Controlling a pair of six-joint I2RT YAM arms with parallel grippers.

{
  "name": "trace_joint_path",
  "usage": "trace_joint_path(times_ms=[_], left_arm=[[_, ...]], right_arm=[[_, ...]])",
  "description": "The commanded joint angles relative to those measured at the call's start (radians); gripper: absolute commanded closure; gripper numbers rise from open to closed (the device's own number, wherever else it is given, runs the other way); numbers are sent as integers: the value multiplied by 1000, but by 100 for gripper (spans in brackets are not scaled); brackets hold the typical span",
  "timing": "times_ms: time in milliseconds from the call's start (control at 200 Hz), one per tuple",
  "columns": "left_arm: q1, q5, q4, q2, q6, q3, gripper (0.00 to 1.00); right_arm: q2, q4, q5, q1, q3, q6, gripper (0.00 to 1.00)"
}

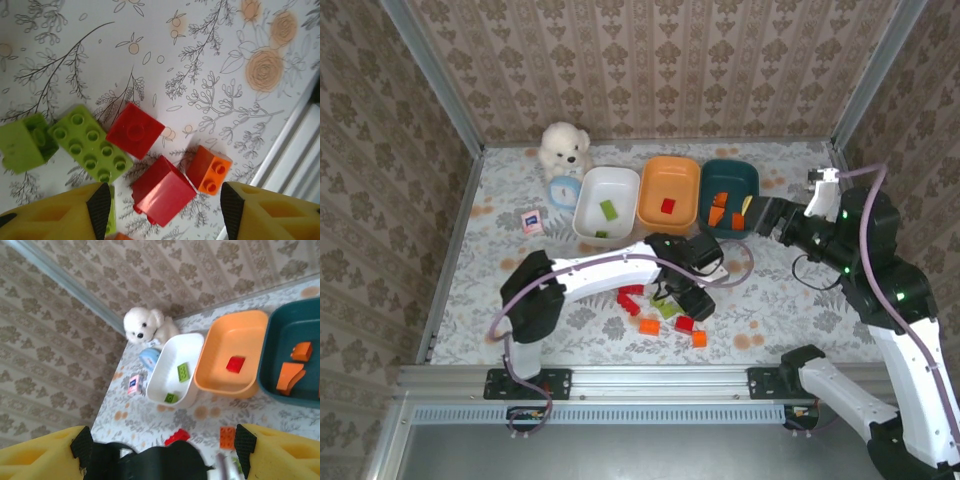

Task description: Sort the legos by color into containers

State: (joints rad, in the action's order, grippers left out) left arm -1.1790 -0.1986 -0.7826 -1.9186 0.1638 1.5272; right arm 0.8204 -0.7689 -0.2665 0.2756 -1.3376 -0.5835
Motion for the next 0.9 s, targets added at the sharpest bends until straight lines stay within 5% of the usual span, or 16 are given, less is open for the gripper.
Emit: trace_joint_path(times_ms=[0, 750, 895], left_arm=[[-36, 79, -53, -56, -32, 69, 35], [-80, 306, -100, -243, -221, 191, 29], [-89, 319, -89, -248, -225, 182, 38]], right_arm=[[-19, -41, -78, -1, 16, -8, 22], [-19, -50, -74, -4, -20, -19, 21], [-12, -56, -74, -5, -19, -20, 21]])
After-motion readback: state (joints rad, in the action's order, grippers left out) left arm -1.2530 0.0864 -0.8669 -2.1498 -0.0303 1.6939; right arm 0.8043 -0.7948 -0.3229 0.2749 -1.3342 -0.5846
